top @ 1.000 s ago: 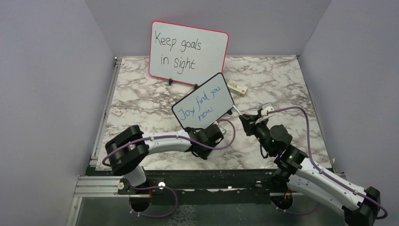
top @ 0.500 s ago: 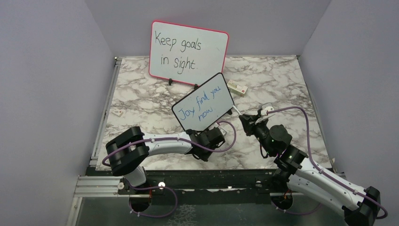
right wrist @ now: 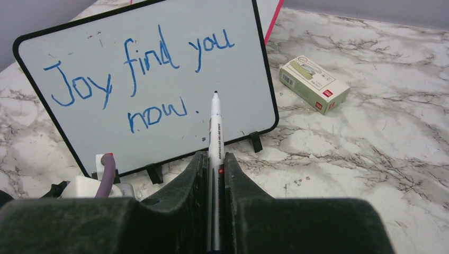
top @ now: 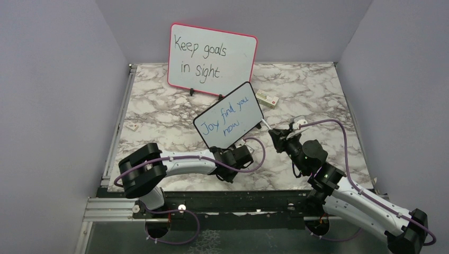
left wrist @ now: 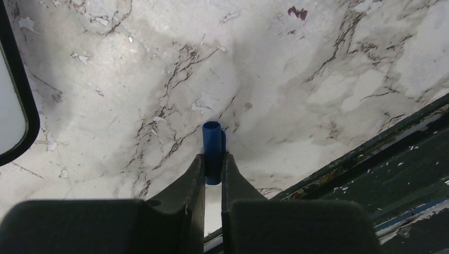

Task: Write a sentence on the whiteboard
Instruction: Close the whiteboard marker at the center of the board.

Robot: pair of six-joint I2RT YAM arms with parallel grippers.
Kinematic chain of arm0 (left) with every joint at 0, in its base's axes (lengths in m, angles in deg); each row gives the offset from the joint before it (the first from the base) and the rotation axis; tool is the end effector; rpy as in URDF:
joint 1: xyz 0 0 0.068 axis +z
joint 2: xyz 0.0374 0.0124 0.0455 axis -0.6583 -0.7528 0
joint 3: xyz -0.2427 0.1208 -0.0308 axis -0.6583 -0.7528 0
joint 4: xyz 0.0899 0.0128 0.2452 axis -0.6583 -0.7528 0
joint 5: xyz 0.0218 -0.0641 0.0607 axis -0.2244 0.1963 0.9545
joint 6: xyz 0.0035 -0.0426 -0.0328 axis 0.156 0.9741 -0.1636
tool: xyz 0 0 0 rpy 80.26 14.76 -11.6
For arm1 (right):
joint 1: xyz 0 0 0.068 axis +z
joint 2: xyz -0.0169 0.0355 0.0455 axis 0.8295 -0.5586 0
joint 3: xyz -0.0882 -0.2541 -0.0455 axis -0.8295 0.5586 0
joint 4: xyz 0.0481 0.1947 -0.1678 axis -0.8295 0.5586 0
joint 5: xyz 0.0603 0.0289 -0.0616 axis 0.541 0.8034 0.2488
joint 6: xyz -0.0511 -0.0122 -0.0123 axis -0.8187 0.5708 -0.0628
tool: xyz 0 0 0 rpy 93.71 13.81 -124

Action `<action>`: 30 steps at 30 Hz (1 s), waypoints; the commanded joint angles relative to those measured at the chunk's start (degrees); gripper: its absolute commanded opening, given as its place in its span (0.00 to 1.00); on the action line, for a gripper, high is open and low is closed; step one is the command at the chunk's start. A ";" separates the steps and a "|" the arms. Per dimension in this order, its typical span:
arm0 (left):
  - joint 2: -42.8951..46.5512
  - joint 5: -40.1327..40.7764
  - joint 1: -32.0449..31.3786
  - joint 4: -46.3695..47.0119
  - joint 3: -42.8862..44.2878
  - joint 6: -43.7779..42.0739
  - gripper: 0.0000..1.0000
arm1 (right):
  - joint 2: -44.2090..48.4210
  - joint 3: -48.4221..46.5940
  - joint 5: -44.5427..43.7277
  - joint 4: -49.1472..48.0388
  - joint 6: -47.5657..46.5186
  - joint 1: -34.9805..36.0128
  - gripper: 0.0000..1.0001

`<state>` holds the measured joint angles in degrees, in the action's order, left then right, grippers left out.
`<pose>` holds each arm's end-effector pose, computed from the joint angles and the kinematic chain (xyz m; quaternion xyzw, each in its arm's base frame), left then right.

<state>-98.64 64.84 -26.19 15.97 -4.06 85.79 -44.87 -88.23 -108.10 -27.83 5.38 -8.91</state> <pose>0.1177 -0.2690 0.1634 0.3396 0.9209 -0.0811 0.1735 0.1203 0.1102 0.2638 -0.1328 0.7197 0.1740 0.6589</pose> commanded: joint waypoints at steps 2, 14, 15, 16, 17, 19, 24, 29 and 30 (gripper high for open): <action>2.88 3.88 -0.59 -4.40 0.63 -3.30 0.00 | -0.52 0.16 0.15 -1.91 0.52 -0.29 0.00; 12.75 13.43 -0.59 -4.77 4.79 -16.45 0.00 | 2.76 -1.38 0.03 1.98 1.79 -0.30 0.00; 14.19 14.48 -0.59 -4.84 4.71 -17.60 0.00 | 3.29 -1.57 0.15 2.47 2.02 -0.29 0.01; 15.52 15.29 -0.59 -4.85 4.64 -19.00 0.00 | 3.64 -1.89 0.32 3.01 2.28 -0.29 0.00; 16.97 15.94 -0.59 -4.79 4.54 -20.46 0.00 | 3.91 -2.24 0.71 3.70 2.55 -0.29 0.00; 20.01 17.19 -0.59 -4.67 4.49 -23.58 0.00 | 4.17 -3.01 2.23 4.74 2.97 -0.31 0.00; 26.52 18.68 -0.58 -3.43 4.39 -32.17 0.00 | 3.85 -6.31 8.95 8.41 2.53 -0.29 0.00; 33.12 15.78 -0.59 -0.23 3.36 -39.56 0.00 | 3.87 -9.07 15.79 11.56 1.45 -0.33 0.00; 34.25 15.30 -0.59 0.27 3.02 -41.08 0.00 | 3.65 -9.87 17.74 12.16 0.88 -0.29 0.00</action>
<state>-69.42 80.60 -26.47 12.60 -0.89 54.21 -41.38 -94.51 -98.79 -19.26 7.39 -8.91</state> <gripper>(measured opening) 0.114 0.162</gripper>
